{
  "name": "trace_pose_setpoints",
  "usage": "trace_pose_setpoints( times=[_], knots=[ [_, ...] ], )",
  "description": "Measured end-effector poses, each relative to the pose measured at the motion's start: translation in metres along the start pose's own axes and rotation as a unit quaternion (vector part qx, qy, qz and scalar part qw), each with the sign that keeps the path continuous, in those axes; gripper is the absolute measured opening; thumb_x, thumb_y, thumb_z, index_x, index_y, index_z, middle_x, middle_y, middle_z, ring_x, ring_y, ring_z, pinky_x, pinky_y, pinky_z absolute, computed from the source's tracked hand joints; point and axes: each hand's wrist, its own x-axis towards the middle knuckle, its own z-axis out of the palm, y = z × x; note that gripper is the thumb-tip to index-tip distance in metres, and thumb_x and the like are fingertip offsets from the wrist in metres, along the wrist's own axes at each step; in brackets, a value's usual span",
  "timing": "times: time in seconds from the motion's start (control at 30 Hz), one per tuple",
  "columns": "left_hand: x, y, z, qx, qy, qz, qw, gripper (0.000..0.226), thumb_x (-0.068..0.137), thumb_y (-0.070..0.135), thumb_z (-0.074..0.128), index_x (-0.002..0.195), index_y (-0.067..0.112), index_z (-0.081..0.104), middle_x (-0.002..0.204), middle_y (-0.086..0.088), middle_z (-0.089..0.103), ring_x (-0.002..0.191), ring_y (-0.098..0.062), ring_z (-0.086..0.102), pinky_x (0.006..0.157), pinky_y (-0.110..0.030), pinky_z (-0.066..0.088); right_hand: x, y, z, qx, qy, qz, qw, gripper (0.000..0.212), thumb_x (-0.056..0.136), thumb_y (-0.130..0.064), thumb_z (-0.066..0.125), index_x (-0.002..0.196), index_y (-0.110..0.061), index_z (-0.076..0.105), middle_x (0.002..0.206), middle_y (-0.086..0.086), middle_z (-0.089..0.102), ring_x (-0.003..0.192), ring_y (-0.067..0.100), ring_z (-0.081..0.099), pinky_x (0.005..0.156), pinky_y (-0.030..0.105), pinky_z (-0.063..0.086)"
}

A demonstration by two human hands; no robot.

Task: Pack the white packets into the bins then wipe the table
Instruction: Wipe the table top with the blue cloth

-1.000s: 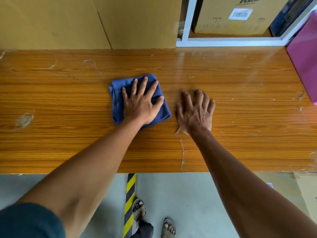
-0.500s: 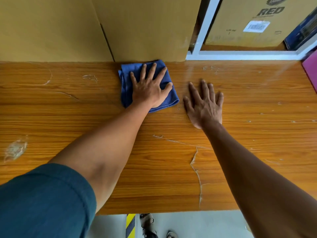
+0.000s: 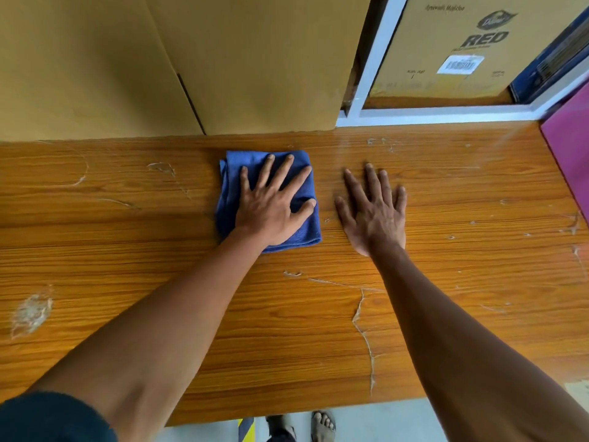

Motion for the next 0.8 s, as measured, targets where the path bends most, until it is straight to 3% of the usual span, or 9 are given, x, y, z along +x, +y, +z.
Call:
trace_pose_setpoints(
  times=[0.2,0.4,0.67,0.8],
  knots=[
    [0.057,-0.022,-0.016,0.001,-0.029,0.012,0.999,0.073,0.098,0.081,0.015,0.164,0.053,0.004,0.177,0.012,-0.003,0.164,-0.023,-0.008,0.123,-0.073,-0.001,0.004,0.0,0.0,-0.001,0.001,-0.005,1.0,0.068,0.103,-0.073,0.006,0.165,-0.047,-0.007,0.176,-0.006,-0.014,0.162,0.022,-0.011,0.128,0.059,0.0],
    [-0.014,-0.011,-0.005,0.0,0.012,-0.015,1.0,0.074,0.099,0.081,0.018,0.166,0.05,0.008,0.178,0.01,0.001,0.164,-0.025,-0.003,0.125,-0.071,0.0,0.003,0.0,0.001,0.002,0.007,-0.008,1.0,0.066,0.104,-0.073,0.007,0.164,-0.049,-0.007,0.176,-0.007,-0.013,0.162,0.022,-0.009,0.128,0.06,0.001],
    [0.038,-0.028,-0.011,-0.017,0.004,-0.089,0.996,0.077,0.097,0.083,0.015,0.166,0.05,0.009,0.178,0.01,0.0,0.164,-0.025,-0.004,0.125,-0.071,-0.001,0.004,0.003,0.003,0.001,0.007,-0.008,1.0,0.067,0.103,-0.074,0.006,0.164,-0.049,-0.008,0.176,-0.007,-0.013,0.162,0.022,-0.01,0.128,0.061,0.001],
    [0.004,-0.018,-0.007,-0.012,0.004,-0.079,0.997,0.076,0.099,0.08,0.015,0.167,0.047,0.008,0.178,0.008,0.0,0.164,-0.027,-0.003,0.124,-0.072,0.001,0.003,0.001,0.002,0.005,0.005,-0.011,1.0,0.067,0.103,-0.073,0.004,0.164,-0.048,-0.008,0.176,-0.006,-0.013,0.162,0.023,-0.01,0.128,0.061,0.001]
  ],
)
